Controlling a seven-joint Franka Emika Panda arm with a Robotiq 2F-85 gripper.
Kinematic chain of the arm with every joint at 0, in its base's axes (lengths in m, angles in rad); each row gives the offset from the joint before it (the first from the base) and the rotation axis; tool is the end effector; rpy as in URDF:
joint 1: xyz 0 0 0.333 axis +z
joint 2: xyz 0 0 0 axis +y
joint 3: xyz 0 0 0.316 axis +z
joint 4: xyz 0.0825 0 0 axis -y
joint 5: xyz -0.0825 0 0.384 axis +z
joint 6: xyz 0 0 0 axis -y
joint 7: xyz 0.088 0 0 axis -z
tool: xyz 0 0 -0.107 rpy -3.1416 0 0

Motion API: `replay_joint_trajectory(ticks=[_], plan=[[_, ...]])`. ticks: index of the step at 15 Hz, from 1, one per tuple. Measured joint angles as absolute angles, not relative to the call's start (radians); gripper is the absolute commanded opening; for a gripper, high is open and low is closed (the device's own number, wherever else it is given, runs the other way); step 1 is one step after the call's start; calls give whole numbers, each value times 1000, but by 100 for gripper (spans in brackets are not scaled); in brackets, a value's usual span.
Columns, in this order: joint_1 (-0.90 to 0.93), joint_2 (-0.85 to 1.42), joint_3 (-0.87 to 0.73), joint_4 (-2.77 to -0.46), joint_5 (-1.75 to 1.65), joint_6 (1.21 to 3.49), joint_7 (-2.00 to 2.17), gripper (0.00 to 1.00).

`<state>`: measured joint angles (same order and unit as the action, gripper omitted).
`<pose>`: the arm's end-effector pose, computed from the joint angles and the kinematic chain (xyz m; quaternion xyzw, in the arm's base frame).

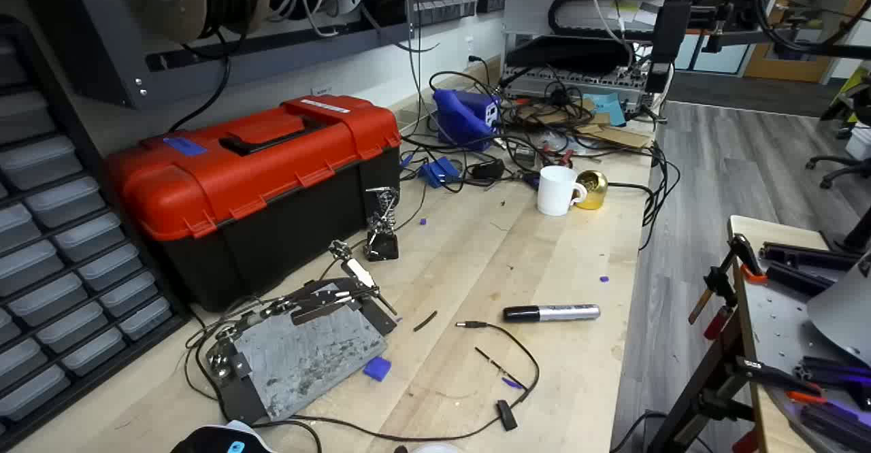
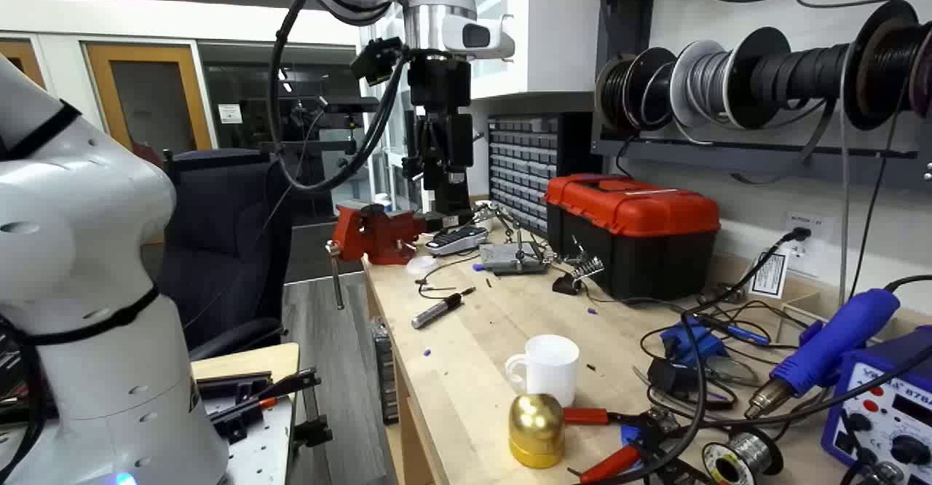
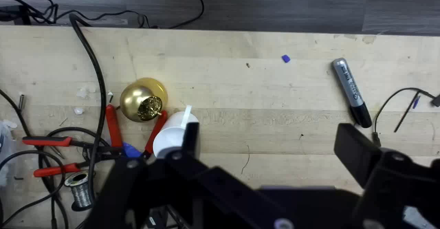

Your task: Pick up the black marker from the left side of the workbench and put it in the white mug

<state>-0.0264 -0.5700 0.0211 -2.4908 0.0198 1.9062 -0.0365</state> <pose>0.3744 -0.0001 0.4811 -0.9999 -0.0106 0.0072 0.0038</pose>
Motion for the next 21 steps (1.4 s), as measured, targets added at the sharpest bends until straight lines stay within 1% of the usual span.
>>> replay_joint_trajectory(ticks=[16,21], plan=[[-25,-565,24,-2490,20,1906,-37,100],[12,-504,73,-2473,20,1926,-33,100]])
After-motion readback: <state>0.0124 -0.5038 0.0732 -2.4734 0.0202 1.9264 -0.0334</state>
